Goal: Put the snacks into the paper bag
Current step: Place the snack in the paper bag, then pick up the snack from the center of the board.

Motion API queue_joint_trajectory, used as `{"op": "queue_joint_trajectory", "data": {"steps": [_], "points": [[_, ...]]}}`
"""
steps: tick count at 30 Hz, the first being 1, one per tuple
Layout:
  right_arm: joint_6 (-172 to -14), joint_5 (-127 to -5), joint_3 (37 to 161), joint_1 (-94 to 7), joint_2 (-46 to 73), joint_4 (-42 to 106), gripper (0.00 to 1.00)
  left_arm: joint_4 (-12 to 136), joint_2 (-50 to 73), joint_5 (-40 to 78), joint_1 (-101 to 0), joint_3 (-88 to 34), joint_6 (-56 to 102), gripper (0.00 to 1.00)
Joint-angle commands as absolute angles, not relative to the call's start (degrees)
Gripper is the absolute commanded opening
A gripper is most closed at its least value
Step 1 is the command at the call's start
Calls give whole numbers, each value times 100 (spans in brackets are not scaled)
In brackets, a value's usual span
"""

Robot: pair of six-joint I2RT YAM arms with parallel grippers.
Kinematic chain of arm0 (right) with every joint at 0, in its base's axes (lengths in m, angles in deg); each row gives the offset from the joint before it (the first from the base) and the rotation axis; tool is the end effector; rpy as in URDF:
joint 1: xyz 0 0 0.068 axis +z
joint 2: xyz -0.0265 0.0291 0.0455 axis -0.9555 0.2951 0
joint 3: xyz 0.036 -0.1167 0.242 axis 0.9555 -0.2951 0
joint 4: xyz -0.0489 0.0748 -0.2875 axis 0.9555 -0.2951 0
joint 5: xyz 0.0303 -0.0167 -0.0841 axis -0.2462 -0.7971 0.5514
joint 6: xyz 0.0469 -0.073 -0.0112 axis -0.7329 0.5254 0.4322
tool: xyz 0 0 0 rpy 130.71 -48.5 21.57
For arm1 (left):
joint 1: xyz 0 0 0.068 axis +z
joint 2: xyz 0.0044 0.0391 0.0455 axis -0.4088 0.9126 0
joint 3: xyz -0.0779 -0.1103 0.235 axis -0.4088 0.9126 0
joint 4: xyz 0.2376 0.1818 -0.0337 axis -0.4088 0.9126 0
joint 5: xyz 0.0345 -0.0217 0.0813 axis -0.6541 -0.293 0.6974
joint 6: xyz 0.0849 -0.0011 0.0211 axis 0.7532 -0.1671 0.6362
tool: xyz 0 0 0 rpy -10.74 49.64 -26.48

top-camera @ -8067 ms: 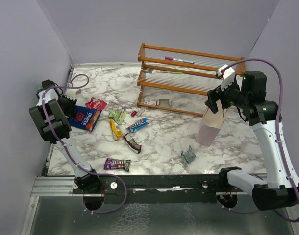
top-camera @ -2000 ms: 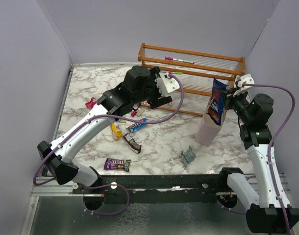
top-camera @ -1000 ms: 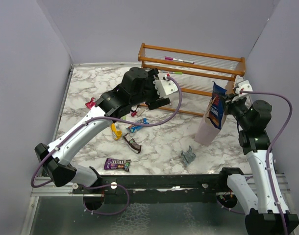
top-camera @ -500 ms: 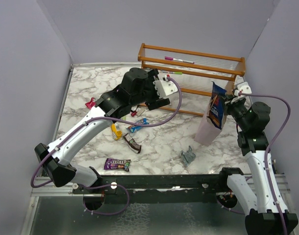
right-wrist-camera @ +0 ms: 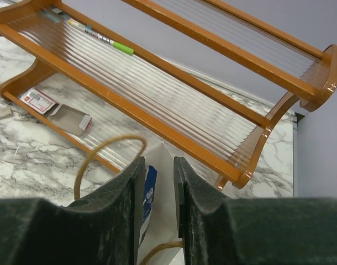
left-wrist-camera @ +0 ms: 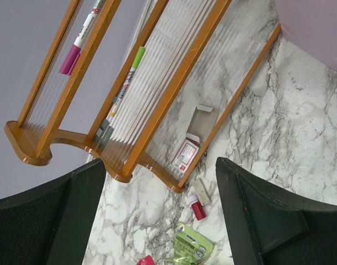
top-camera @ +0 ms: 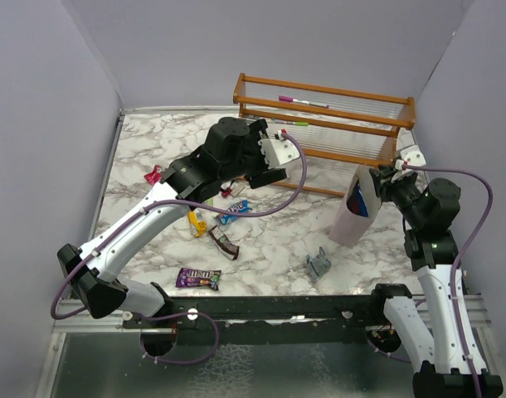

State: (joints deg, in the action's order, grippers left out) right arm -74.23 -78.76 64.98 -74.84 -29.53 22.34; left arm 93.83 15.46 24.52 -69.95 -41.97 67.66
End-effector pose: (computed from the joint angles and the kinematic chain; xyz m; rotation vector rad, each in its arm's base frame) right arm 0.2418 0.0180 0.3369 -0.4028 1.6315 0.1107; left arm 0.2670 -0.2804 0.4152 1.2688 1.4821 -0.1932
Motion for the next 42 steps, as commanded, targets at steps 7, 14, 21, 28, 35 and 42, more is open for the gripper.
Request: {"op": "queue_joint_trajectory", "data": {"steps": [7, 14, 21, 28, 35, 42], "points": [[-7146, -8512, 7433, -7512, -2888, 1016, 45, 9135, 1255, 2773, -6796, -3909, 6500, 84], [-6982, -9134, 8763, -7514, -2201, -136, 47, 9277, 1297, 2812, -6032, -3742, 5845, 85], [-6974, -9767, 9865, -7512, -1392, -653, 52, 9181, 1191, 2269, -4439, -3129, 5269, 85], [-6883, -10316, 9879, -7512, -804, -260, 56, 8889, 1467, 1445, -2725, -2532, 4913, 84], [-6729, -10915, 9467, -7512, -664, 263, 59, 8997, 2302, 616, -1895, -2452, 4905, 82], [-6737, -10934, 9046, -7514, -819, 715, 61, 8781, 3149, 754, -1549, -2668, 4827, 82]]}}
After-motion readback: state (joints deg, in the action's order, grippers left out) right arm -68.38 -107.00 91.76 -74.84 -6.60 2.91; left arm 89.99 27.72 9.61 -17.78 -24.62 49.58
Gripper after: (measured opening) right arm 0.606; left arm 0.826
